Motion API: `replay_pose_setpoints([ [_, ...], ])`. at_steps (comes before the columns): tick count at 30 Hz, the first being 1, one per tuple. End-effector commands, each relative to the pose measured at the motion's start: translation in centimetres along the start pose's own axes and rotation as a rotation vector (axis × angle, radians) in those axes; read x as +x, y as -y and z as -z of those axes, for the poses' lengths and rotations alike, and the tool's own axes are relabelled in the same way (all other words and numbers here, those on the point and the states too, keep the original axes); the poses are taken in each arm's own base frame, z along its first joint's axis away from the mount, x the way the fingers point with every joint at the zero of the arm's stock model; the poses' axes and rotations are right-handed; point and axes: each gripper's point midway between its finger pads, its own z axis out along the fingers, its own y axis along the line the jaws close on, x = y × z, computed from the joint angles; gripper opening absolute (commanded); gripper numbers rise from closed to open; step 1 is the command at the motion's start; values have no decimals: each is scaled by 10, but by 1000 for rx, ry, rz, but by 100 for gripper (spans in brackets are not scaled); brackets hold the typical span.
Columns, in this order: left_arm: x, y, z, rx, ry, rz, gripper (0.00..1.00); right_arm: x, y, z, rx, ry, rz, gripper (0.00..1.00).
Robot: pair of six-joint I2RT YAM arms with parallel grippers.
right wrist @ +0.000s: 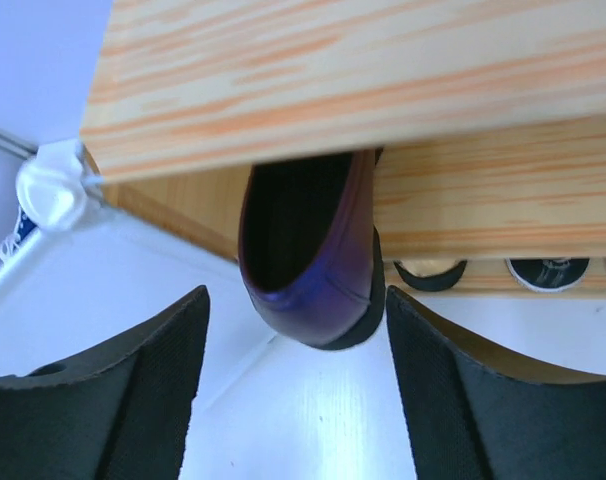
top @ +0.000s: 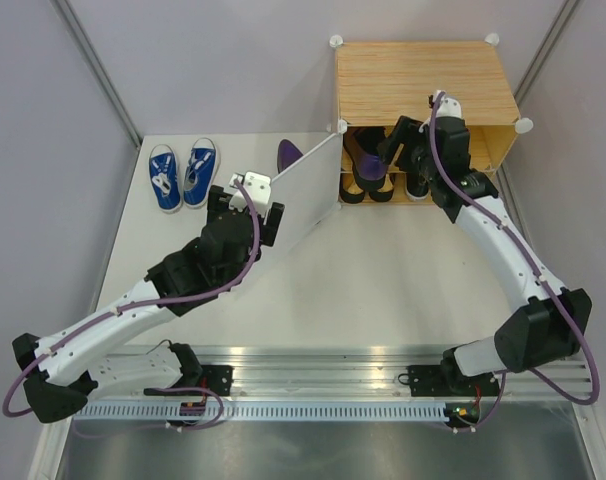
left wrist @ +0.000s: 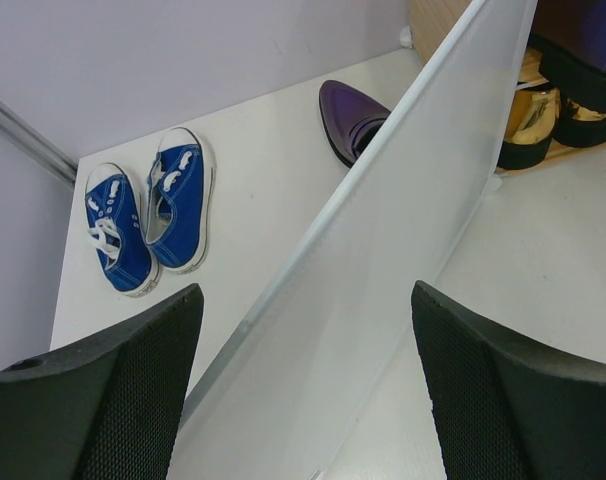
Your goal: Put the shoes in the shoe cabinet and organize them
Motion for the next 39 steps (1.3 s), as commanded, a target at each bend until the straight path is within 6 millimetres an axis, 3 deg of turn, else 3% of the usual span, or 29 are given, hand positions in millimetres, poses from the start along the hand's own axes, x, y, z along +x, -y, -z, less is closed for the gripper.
replay_pose_setpoints([
  [1,-7,-2,0,-13,26,-11,88,9,1,18,-59,36,64,78],
  [5,-6,-6,0,-30,36,-24,90,48,20,23,-61,24,100,83],
  [11,-7,-19,-1,-78,53,-28,89,73,20,13,-112,-13,130,84],
  [18,-4,-29,-5,-117,45,-30,70,74,18,-9,-123,2,125,81],
  [22,-4,-28,-6,-118,44,-34,47,74,17,-23,-125,-5,120,78],
  [25,-3,-28,-6,-120,44,-39,45,77,18,-33,-119,-16,128,77],
  [39,-3,-24,-7,-97,46,-34,40,52,6,-54,-136,25,148,68],
])
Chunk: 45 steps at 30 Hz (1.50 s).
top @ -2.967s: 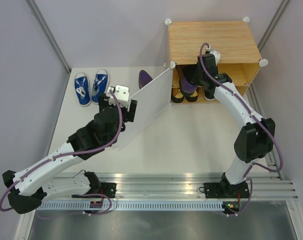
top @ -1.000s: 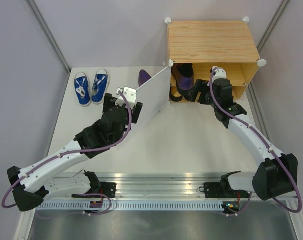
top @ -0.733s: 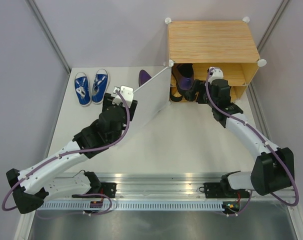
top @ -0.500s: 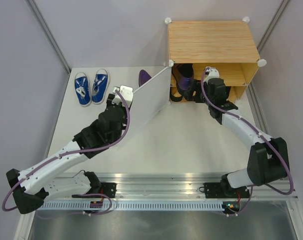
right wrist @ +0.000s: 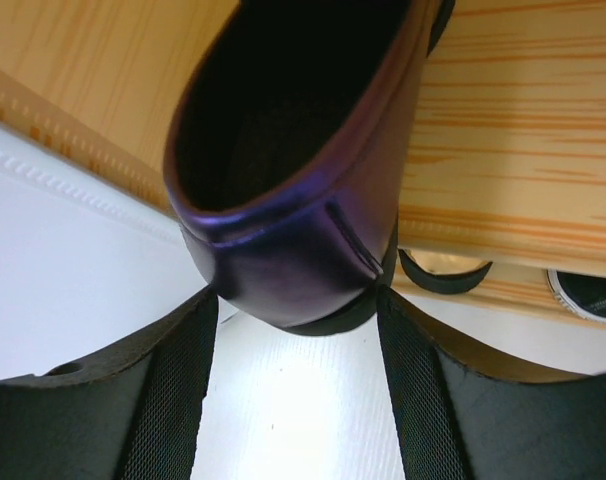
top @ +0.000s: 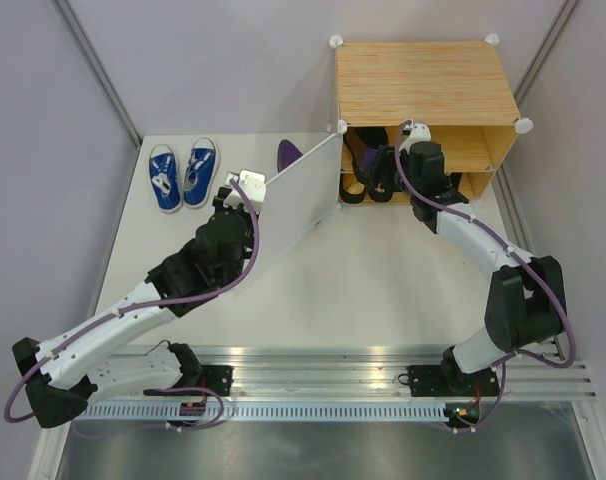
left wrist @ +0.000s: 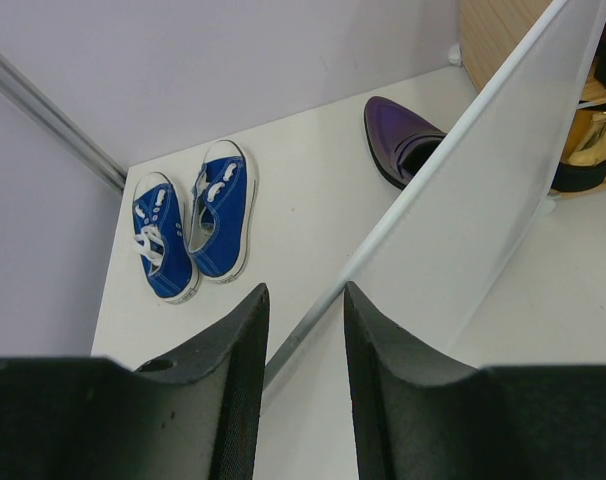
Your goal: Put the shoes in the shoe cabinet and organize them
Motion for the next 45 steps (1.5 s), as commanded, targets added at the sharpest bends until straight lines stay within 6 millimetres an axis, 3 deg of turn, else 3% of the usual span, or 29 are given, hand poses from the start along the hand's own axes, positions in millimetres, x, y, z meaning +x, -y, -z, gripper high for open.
replay_pose_setpoints([
  [1,-2,-2,0,-2,11,0,39,-39,-10,-7,-29,103,29,68],
  [14,0,3,-1,17,4,-3,39,-49,-15,-26,-52,104,31,62],
  [25,0,7,-1,36,1,-1,38,-42,-16,-41,-60,85,17,62],
  [33,0,9,-1,46,-1,0,39,-32,-13,-43,-23,103,90,87],
  [38,1,10,-1,46,-4,-5,40,-21,-20,-51,-23,133,161,94],
  [45,3,12,-2,51,-9,-11,40,-16,-6,-65,92,168,173,94],
])
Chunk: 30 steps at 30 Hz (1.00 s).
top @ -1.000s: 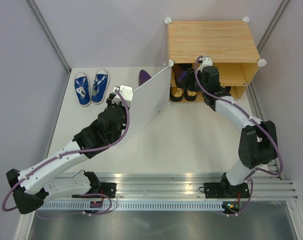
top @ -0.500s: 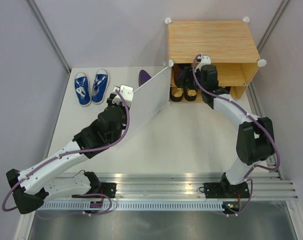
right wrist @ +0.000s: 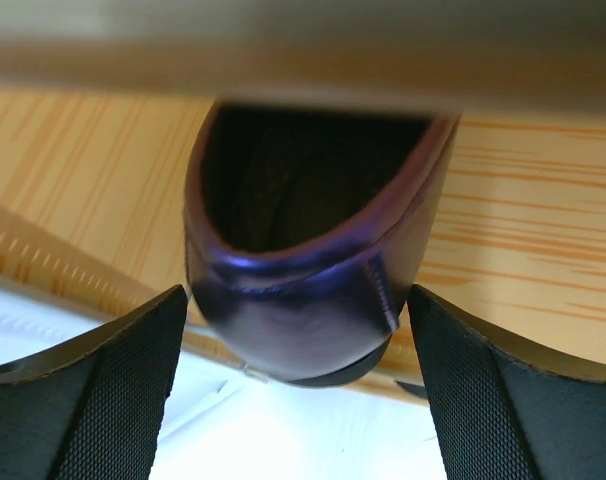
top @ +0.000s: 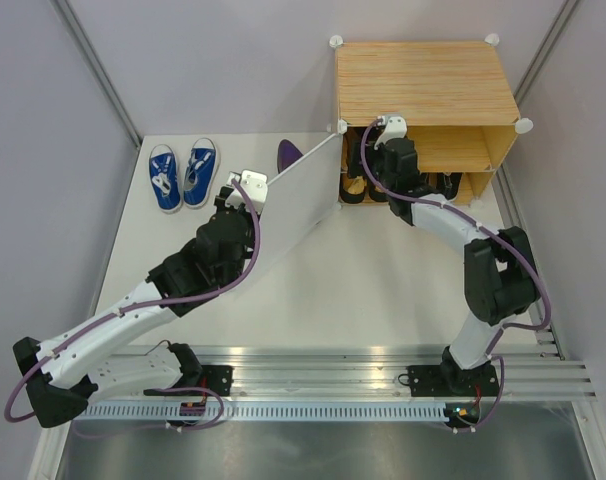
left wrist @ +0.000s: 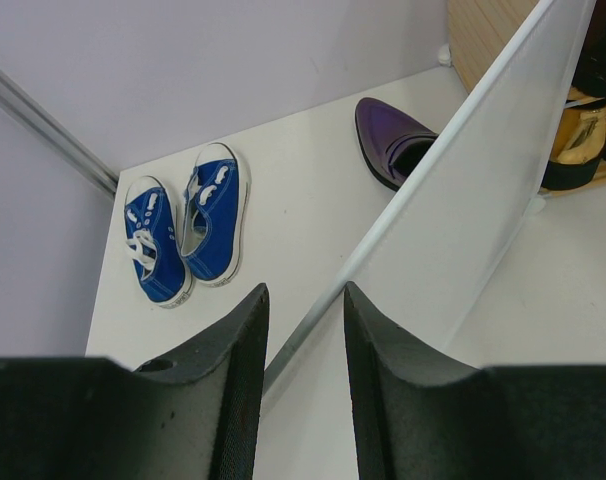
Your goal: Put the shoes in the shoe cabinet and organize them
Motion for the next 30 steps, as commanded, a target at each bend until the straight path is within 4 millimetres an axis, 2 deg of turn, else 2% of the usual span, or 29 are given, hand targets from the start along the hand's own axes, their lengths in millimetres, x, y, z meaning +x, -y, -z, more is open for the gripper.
replay_pose_setpoints([
  [1,3,8,-2,31,-12,-13,40,-1,9,-9,61,53,22,94],
  [7,4,9,-2,35,-13,-14,40,8,18,-17,105,60,12,94],
  [15,4,12,-1,46,-13,-14,40,27,13,-23,69,38,-21,91],
  [22,4,13,-1,54,-13,-14,40,42,13,-29,64,11,-31,84],
  [25,4,15,-1,60,-14,-16,40,48,14,-28,66,2,-30,77],
  [28,5,16,-1,65,-17,-18,40,45,10,-25,37,27,-31,67],
  [30,4,16,-1,66,-15,-18,40,45,5,-24,9,32,-30,65],
])
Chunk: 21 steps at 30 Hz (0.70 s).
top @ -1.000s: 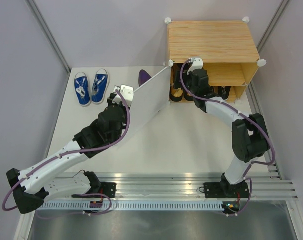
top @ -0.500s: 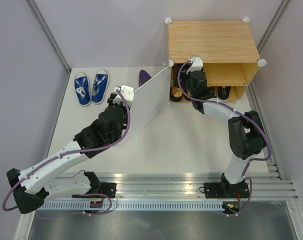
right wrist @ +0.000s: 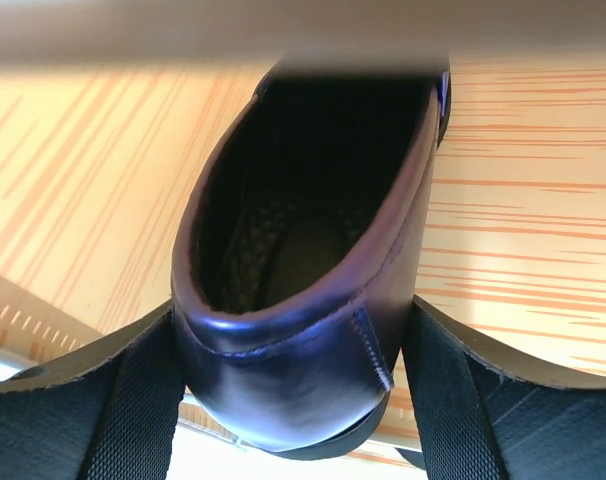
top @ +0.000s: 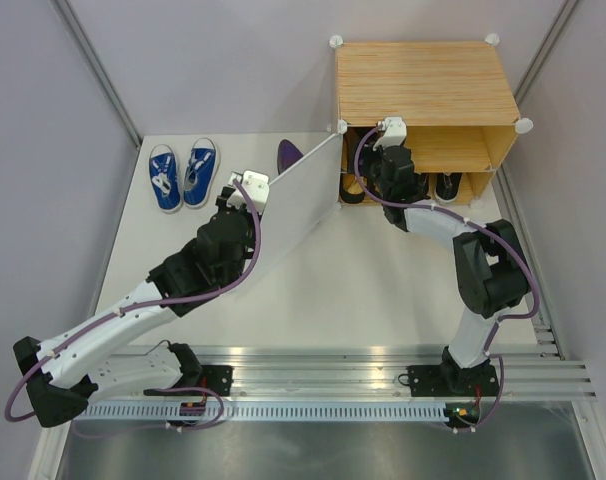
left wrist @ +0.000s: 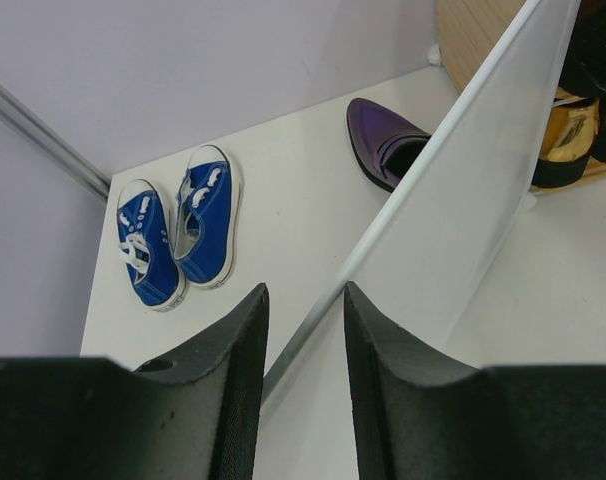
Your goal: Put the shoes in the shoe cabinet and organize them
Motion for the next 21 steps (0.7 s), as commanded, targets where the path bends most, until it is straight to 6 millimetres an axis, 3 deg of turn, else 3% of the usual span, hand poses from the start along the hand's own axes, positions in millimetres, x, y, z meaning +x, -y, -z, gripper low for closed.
replay_pose_setpoints([
  [1,4,12,-1,48,-16,-13,40,50,-3,5,-45,-123,-26,64],
  [4,4,12,-1,50,-16,-13,41,45,-7,6,-68,-111,-23,59],
  [15,4,13,0,54,-17,-15,41,32,-18,0,-120,-80,-65,56],
  [21,3,14,0,59,-15,-10,40,33,-16,-1,-85,-93,-124,68],
])
